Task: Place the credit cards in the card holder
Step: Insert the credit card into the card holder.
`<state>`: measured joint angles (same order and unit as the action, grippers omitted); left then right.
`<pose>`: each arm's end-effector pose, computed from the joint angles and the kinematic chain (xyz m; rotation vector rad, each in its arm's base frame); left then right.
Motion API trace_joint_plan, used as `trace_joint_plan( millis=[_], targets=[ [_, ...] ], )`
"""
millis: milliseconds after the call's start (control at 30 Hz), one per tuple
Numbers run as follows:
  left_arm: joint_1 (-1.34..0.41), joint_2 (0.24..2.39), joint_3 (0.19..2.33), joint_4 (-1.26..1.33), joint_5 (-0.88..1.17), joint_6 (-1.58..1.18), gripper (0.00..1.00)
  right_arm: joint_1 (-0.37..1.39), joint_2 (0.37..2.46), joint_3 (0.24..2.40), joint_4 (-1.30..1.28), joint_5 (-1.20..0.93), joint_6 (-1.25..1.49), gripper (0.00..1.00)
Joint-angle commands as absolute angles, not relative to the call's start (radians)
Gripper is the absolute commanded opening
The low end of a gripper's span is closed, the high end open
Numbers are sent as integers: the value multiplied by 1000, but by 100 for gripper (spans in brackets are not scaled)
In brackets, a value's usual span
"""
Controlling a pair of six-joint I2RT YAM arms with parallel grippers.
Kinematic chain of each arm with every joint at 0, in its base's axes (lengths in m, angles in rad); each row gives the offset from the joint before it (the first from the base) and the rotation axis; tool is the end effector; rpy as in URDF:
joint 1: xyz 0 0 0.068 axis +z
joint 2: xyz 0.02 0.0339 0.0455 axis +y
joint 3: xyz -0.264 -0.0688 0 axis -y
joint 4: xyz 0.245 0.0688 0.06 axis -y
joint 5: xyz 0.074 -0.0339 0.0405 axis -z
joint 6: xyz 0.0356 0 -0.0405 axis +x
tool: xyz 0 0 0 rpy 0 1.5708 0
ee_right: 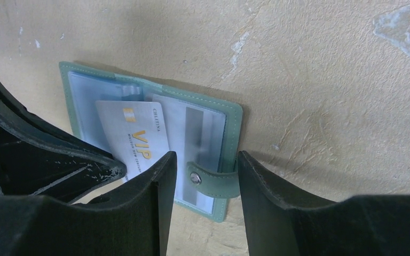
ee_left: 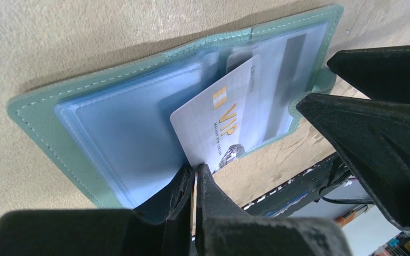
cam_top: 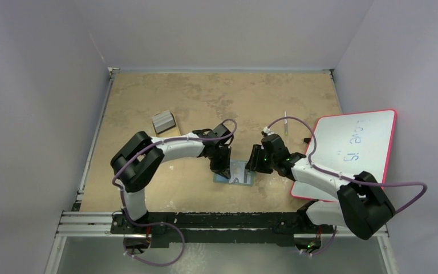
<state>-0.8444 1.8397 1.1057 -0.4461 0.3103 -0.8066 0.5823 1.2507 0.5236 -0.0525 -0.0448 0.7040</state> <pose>0.2266 -0.2714 0.1487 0.1500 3.0069 -0.7568 0.1977 0.1321 0.1690 0.1263 2.4507 0.6586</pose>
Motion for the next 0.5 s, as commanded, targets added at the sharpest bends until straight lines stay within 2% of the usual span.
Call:
trace_joint_plan(
  millis=[0, 167, 367, 467],
  targets=[
    [-841, 1889, 1170, -550, 268, -741, 0, 583, 1274, 537, -8, -59, 706, 49],
    [-841, 1903, 1205, -544, 251, -748, 1, 583, 1281, 521, 17, -73, 717, 49],
    [-840, 1857, 1200, -418, 249, -801, 17, 583, 1270, 505, 34, -83, 734, 49],
    [-841, 1841, 1184, -384, 213, -820, 21, 583, 1260, 498, 37, -79, 739, 49]
  ],
)
